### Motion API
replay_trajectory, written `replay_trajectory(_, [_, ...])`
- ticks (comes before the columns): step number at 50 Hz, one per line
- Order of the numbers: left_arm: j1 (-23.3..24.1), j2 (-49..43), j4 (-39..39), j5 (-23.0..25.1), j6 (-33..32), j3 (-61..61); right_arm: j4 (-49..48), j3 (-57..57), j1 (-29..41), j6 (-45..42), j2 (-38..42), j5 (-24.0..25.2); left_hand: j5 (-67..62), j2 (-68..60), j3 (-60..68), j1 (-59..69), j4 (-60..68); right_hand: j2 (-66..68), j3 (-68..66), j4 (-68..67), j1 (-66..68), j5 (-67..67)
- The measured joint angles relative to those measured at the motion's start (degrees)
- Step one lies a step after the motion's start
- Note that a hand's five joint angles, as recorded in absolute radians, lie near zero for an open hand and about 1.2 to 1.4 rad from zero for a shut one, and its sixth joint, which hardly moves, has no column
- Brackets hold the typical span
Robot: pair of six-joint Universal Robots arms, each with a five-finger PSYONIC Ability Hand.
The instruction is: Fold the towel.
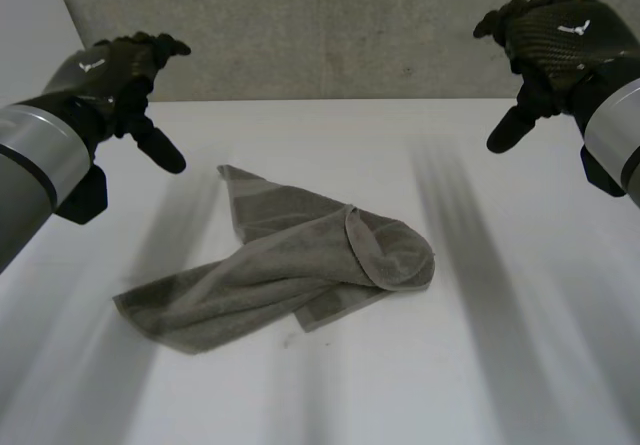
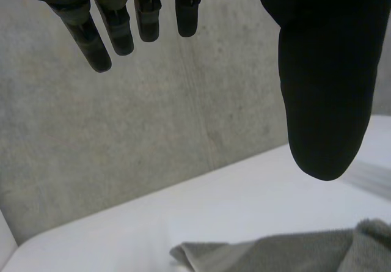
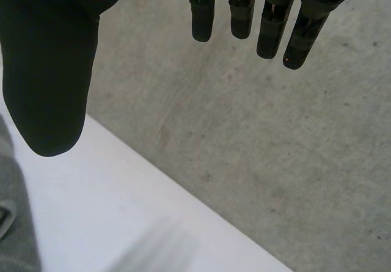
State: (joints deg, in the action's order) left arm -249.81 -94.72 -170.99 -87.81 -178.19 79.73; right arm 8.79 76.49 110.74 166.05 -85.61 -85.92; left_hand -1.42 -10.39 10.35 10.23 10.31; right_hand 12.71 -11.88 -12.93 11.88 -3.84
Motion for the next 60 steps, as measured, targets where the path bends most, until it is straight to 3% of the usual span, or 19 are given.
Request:
replay_trajectory(7, [-0.3,-3.1,0.3,-0.2,-3.0,2.3,2.7,0.2,0.3,-3.5,3.5,0.0,-0.1,-1.4,1.4,1.5,1.1,0.0,0.0,0.0,0.0,0.0])
replay_trajectory(11, [-0.8,-4.0,0.2,0.0,-5.0,5.5,6.0,0.3,1.2,-6.0,6.8,0.4,-7.9,-9.0,9.0,9.2,9.1,0.0,0.0,0.0,0.0,0.0])
replay_trajectory(20, [-4.0,-6.0,-1.1,0.1,-6.7,12.2,7.9,-1.8,5.7,-7.5,14.9,4.1,-8.3,-9.4,9.4,9.5,9.4,0.0,-0.2,0.0,0.0,0.0])
replay_trajectory(29, [-4.8,-14.1,-3.8,0.2,-6.3,14.1,3.8,-11.2,9.6,5.8,28.0,7.8,-8.1,-9.3,9.3,9.5,9.3,0.0,-0.2,0.0,0.0,0.0])
replay_trajectory(39, [-0.6,-20.3,-6.9,0.2,-3.5,11.6,1.3,-16.6,10.2,12.0,38.5,5.2,-8.1,-9.3,9.3,9.5,9.3,0.1,-2.8,-1.4,0.2,-0.8])
replay_trajectory(44, [3.7,-22.7,-9.5,0.5,-2.5,7.9,1.4,-15.4,9.9,11.8,37.8,4.3,-8.1,-9.3,9.3,9.5,9.3,0.1,-2.9,-1.7,0.2,-1.4])
replay_trajectory(50, [8.4,-26.2,-11.6,3.5,-2.5,2.4,-0.8,-8.0,7.5,11.4,29.3,3.8,-8.1,-9.2,9.3,9.5,9.3,0.0,-2.7,-1.5,0.0,-0.5])
replay_trajectory(54, [10.9,-29.8,-13.7,9.5,-4.1,-2.0,-4.2,1.3,1.3,10.2,21.0,3.9,-8.2,-9.3,9.3,9.5,9.4,0.0,-2.7,-1.5,0.0,-0.5])
replay_trajectory(60, [14.1,-34.9,-17.7,15.7,-9.8,-6.8,-5.9,11.1,-5.0,6.6,16.8,4.5,-9.6,-10.6,10.6,10.8,10.7,0.1,-2.7,-1.5,0.0,-0.5])
